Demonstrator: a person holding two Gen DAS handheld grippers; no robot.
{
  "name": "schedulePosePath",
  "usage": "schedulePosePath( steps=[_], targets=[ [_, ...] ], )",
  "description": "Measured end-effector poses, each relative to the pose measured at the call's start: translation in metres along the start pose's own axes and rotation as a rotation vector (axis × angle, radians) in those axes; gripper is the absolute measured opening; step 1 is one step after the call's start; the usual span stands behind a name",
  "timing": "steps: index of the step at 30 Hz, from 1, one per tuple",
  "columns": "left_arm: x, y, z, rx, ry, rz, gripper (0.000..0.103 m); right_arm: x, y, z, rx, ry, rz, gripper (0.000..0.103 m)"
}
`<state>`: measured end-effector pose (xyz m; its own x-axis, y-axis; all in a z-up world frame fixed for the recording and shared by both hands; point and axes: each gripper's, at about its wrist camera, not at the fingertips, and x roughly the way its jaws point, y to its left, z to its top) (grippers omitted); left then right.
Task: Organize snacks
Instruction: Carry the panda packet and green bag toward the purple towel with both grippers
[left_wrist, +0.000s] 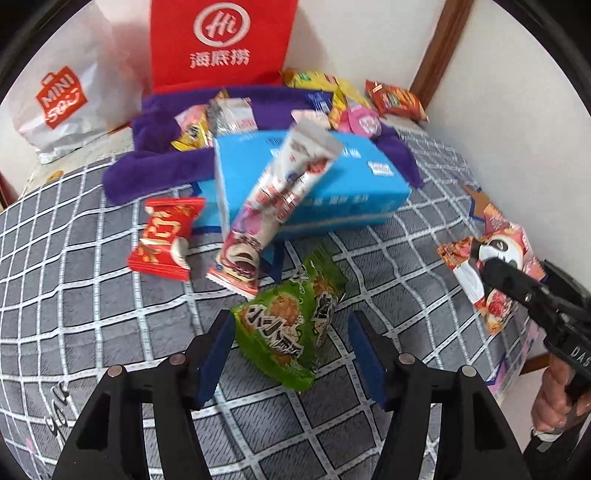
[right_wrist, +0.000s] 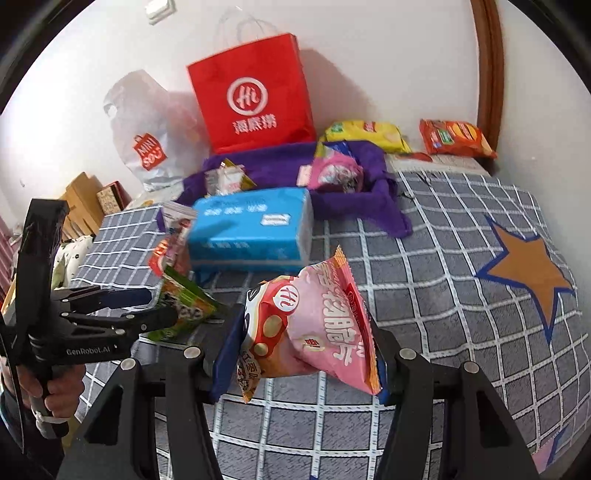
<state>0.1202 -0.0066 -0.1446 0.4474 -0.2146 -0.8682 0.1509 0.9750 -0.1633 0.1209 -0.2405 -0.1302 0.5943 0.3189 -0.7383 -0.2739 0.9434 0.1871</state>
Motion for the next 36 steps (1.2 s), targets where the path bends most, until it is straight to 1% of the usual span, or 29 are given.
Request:
schedulePosePath(
  steps=[3, 8, 11, 15, 18, 20, 23, 31, 32, 33, 35, 36],
  targets=[
    [0.012, -0.004, 0.001, 0.016, 0.019, 0.009, 0.062, 0.006, -0.004, -0.001, 0.007, 0.017, -0.005, 0.058],
    [0.022, -0.005, 0.005, 0.041, 0.028, 0.031, 0.064, 0.014, -0.004, 0.002, 0.002, 0.034, -0.022, 0.058],
    [0.026, -0.005, 0.006, 0.054, 0.027, 0.035, 0.066, 0.015, -0.002, 0.004, -0.008, 0.038, -0.031, 0.058],
    [0.032, -0.007, 0.008, 0.071, 0.021, 0.062, 0.070, 0.017, 0.001, 0.005, -0.018, 0.044, -0.042, 0.058],
    [0.033, -0.009, 0.008, 0.091, 0.018, 0.075, 0.070, 0.017, 0.002, 0.005, -0.025, 0.046, -0.048, 0.058],
    [0.031, -0.008, 0.008, 0.080, 0.013, 0.067, 0.067, 0.017, 0.003, 0.006, -0.026, 0.045, -0.052, 0.058],
    [0.024, -0.003, 0.007, 0.056, -0.004, 0.033, 0.064, 0.014, 0.002, 0.006, -0.021, 0.042, -0.053, 0.058],
    [-0.014, 0.000, 0.005, 0.057, -0.062, 0.010, 0.062, 0.007, 0.006, 0.010, -0.022, 0.022, -0.047, 0.058],
    [-0.019, 0.001, 0.006, 0.057, -0.070, 0.004, 0.052, 0.005, 0.007, 0.012, -0.022, 0.016, -0.046, 0.058],
    [-0.024, 0.001, 0.008, 0.053, -0.072, -0.005, 0.047, 0.004, 0.008, 0.014, -0.023, 0.011, -0.046, 0.058],
    [-0.032, 0.002, 0.012, 0.044, -0.081, -0.024, 0.047, 0.000, 0.011, 0.020, -0.026, -0.005, -0.042, 0.058],
    [-0.036, 0.002, 0.014, 0.048, -0.091, -0.036, 0.044, -0.001, 0.013, 0.022, -0.029, -0.010, -0.040, 0.058]
  ],
)
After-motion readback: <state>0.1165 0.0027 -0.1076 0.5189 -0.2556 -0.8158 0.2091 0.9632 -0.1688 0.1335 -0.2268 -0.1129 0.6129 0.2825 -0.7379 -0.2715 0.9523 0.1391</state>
